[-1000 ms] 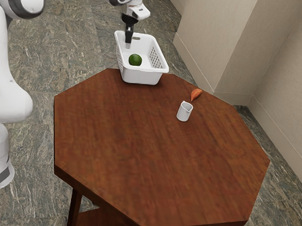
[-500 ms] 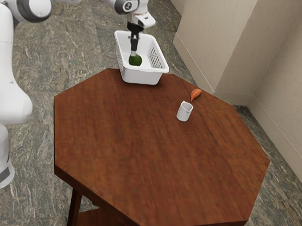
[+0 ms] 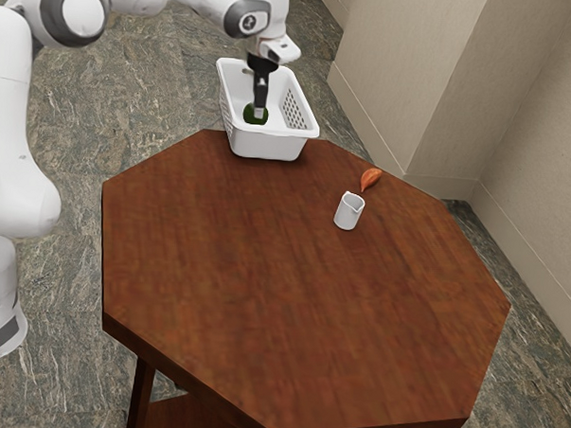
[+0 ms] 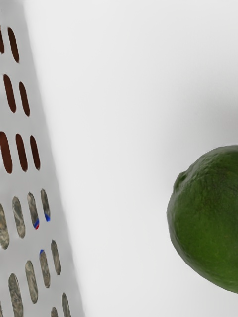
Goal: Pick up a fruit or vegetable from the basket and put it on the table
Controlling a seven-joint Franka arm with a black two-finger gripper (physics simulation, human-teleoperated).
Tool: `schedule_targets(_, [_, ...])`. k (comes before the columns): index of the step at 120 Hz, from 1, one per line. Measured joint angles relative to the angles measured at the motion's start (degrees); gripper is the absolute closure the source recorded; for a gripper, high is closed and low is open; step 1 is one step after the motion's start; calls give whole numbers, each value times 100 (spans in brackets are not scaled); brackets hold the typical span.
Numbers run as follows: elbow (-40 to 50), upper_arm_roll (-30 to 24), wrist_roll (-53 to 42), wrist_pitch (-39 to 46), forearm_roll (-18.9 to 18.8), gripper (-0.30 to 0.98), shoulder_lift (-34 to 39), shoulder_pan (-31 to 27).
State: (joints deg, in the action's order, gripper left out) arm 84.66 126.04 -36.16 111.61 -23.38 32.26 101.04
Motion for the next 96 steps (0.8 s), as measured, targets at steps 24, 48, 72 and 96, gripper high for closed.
schedule_targets(24, [-29,1,38,29,5,0,12,78])
schedule_targets(48, [-105,135,61,43,1,0,39,85])
schedule_targets(72, [-405,244,68,40,1,0,237,94])
schedule_targets(96, [-601,247,72,37,0,0,442,206])
